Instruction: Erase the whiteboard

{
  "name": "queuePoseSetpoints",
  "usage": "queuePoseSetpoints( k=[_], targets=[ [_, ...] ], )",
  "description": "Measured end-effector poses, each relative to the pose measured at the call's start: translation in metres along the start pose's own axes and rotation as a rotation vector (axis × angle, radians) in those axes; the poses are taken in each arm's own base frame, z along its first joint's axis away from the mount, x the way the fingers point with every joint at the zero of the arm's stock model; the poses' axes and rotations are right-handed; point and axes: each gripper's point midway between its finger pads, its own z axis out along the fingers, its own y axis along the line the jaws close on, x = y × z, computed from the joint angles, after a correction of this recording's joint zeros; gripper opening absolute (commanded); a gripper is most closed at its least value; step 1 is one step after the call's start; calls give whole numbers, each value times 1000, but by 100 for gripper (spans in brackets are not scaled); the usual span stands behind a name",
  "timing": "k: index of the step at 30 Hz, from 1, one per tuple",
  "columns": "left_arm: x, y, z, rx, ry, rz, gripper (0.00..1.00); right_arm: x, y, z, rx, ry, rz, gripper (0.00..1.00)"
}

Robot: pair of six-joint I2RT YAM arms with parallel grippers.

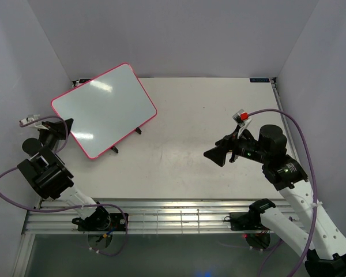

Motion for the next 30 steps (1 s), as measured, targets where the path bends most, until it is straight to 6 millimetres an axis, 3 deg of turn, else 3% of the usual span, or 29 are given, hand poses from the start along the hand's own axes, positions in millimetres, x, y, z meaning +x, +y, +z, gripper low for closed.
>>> queuePoseSetpoints(
  k=[22,30],
  targets=[
    [13,13,-3,-11,13,120,0,-2,8,-4,-24,-25,-24,90],
    [28,10,-20,-59,15,122,1,-2,11,-5,-41,-32,-33,90]
  ],
)
